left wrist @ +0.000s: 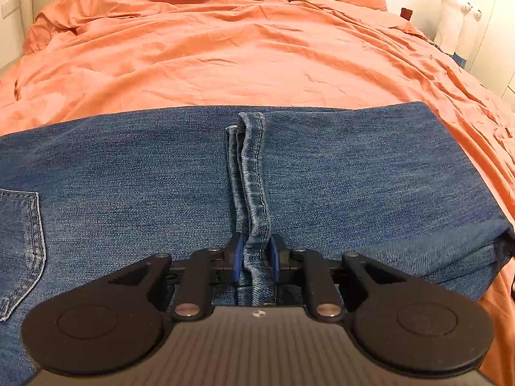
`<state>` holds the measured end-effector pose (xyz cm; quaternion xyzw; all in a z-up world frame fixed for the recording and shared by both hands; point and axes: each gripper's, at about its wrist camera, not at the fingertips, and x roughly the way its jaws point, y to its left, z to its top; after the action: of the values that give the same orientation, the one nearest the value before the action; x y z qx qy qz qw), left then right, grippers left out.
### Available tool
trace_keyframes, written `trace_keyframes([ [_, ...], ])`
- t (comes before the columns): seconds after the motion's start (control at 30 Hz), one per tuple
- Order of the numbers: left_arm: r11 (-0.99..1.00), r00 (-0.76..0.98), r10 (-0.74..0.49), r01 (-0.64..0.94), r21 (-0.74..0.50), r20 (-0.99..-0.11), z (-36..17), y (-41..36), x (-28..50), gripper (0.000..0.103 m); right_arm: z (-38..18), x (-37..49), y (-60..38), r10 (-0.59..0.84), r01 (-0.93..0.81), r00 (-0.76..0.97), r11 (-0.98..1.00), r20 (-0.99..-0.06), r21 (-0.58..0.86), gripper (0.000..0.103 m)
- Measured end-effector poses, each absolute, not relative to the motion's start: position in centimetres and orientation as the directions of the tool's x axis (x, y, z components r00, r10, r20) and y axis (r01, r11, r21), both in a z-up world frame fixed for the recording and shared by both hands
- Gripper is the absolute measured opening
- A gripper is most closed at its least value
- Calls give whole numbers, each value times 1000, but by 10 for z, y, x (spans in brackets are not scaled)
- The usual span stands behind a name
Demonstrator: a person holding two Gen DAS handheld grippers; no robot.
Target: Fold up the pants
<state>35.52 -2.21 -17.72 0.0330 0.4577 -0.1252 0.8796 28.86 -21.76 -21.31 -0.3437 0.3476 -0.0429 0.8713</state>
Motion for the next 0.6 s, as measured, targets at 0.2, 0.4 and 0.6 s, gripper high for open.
trace_keyframes([
  [0.2,966,549,-189,253,-54,-814,-177,-22,356,21,-226,281,-242,-382,-162,676,757,-630,-633,0],
  [0.4,967,547,-190,250,-57,-816,-177,-23,357,21,-215,256,-276,-338,-96,663,847,-668,-524,0],
  [0.6,966,547,-191,251,-58,-815,-177,-23,356,21,-208,259,-233,-279,-215,746,759,-605,-615,21],
])
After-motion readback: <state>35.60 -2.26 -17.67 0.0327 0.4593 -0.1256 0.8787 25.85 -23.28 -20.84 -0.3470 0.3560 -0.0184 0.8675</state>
